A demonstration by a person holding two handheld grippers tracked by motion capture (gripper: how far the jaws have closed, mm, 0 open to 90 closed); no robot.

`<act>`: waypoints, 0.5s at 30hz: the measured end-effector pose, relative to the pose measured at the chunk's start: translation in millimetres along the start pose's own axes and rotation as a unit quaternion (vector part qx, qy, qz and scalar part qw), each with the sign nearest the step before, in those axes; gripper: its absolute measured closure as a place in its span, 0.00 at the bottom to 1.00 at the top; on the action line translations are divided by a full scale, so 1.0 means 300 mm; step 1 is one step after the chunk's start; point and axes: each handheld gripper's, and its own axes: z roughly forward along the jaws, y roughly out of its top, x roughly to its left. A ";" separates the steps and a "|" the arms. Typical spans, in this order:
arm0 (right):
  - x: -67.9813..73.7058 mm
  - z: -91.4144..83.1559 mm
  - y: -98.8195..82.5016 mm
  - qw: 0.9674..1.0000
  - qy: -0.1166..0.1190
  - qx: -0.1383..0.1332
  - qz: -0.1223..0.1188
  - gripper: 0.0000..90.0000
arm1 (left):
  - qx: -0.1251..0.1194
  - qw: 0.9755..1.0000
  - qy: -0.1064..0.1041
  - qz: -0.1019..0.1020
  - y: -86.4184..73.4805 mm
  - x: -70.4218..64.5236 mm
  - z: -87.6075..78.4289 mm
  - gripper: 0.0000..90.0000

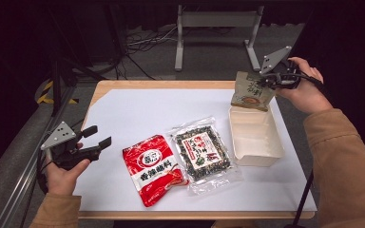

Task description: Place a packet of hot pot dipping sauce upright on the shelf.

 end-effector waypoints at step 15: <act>-0.011 0.085 -0.009 0.999 0.012 0.023 -0.020 0.99 | 0.001 1.000 0.004 -0.008 -0.019 0.001 -0.026 0.36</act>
